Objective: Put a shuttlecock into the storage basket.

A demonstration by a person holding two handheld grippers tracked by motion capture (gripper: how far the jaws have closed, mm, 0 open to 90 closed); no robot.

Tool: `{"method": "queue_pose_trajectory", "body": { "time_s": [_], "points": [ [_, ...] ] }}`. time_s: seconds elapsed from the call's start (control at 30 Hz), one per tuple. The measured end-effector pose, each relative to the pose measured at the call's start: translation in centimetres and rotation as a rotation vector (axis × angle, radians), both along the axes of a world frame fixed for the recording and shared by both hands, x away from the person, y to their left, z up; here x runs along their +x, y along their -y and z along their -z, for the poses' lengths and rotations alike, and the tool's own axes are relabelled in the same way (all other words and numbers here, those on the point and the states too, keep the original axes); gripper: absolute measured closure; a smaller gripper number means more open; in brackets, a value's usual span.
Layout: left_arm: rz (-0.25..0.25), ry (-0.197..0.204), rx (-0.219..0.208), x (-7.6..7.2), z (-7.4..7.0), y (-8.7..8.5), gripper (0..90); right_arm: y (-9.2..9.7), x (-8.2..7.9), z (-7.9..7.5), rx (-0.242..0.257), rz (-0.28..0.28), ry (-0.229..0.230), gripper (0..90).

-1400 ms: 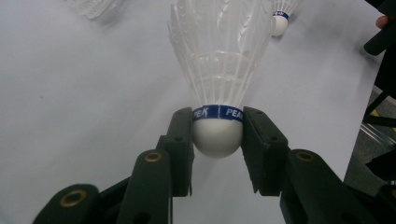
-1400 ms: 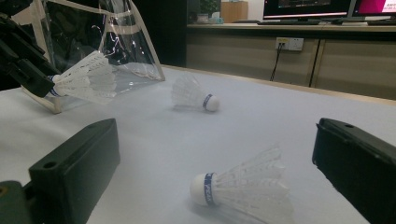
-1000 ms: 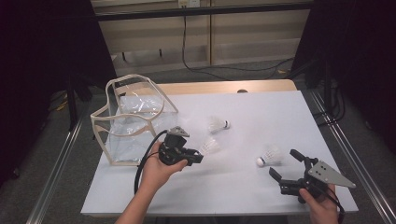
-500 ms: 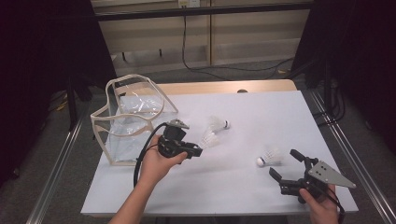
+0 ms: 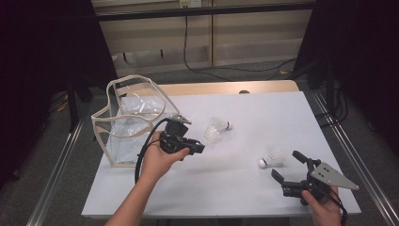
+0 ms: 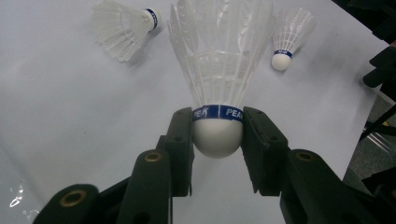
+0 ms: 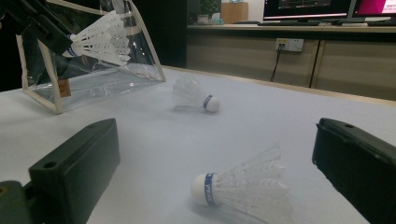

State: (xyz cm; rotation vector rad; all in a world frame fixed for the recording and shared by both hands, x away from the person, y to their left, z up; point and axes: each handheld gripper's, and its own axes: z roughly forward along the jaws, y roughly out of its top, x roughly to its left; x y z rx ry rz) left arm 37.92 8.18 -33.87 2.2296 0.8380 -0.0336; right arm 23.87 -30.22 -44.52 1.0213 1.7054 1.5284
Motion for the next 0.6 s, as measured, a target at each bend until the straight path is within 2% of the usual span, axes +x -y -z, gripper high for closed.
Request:
{"method": "queue_pose_trajectory", "body": {
  "time_s": [0.6],
  "points": [
    [-0.024,-0.007,0.011,0.9,-1.9,0.1,65.3,0.0,0.0,0.0,0.0,-0.001,-0.003,0.7]
  ]
}}
